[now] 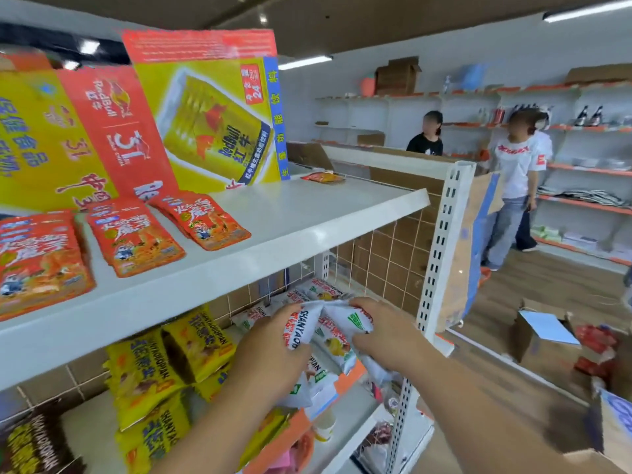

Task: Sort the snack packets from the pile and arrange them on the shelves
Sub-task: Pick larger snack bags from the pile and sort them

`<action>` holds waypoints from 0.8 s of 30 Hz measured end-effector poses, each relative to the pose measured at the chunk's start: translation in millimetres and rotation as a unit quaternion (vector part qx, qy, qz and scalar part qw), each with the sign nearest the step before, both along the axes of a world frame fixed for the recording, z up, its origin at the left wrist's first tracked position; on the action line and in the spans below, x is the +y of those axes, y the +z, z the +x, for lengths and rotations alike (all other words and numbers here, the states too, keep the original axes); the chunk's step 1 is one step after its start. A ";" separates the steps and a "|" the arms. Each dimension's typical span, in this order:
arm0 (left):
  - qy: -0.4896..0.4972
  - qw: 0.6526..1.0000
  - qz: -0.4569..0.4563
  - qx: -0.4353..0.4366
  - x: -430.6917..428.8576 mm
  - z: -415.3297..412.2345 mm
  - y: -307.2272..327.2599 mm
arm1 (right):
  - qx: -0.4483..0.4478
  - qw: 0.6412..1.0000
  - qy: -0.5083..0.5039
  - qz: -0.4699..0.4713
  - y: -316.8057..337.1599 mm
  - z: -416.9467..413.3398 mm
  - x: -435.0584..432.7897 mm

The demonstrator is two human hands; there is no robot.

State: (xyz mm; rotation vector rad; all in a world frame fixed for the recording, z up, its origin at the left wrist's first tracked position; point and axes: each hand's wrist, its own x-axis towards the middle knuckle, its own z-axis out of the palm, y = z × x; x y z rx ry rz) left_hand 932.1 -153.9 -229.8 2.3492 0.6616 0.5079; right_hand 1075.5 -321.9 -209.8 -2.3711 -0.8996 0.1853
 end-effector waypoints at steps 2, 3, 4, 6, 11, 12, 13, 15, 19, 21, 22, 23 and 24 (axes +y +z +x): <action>0.022 1.000 -0.004 0.011 -0.7 16.1 -8.9 | 0.012 0.999 0.033 0.017 -12.5 22.7 8.8; 0.035 0.999 -0.004 0.015 -2.0 24.7 -13.1 | 0.021 0.998 0.052 0.022 -16.4 34.1 12.8; 0.051 0.999 -0.003 0.018 -4.0 33.2 -16.7 | 0.024 0.997 0.076 0.026 -20.4 46.2 16.9; 0.090 0.995 -0.004 0.030 -10.8 49.1 -22.2 | 0.033 0.992 0.121 0.020 -26.2 73.2 25.2; 0.188 0.981 -0.011 0.047 -24.2 81.7 -31.8 | 0.041 0.982 0.186 -0.009 -42.0 123.5 43.0; 0.204 0.977 -0.009 0.055 -24.7 87.2 -33.2 | 0.035 0.980 0.193 -0.021 -45.6 130.1 47.3; 0.219 0.974 -0.006 0.062 -24.3 92.3 -34.6 | 0.030 0.979 0.197 -0.029 -47.9 135.4 52.1; 0.246 0.967 -0.005 0.068 -20.1 101.1 -39.9 | 0.034 0.977 0.207 -0.038 -52.6 143.1 62.0; 0.282 0.957 -0.018 0.062 -0.3 112.8 -52.3 | 0.023 0.972 0.225 -0.057 -67.4 149.8 78.5; 0.305 0.950 -0.028 0.060 17.9 122.5 -55.9 | 0.017 0.973 0.217 -0.075 -77.4 152.2 86.8; 0.318 0.946 -0.028 0.060 27.5 128.1 -57.2 | 0.011 0.974 0.212 -0.082 -82.5 153.1 90.3; 0.327 0.942 -0.027 0.063 37.3 133.7 -58.9 | 0.000 0.974 0.210 -0.086 -86.2 153.6 93.0; 0.332 0.940 -0.024 0.068 46.7 139.4 -60.3 | -0.013 0.974 0.210 -0.087 -89.7 154.1 95.5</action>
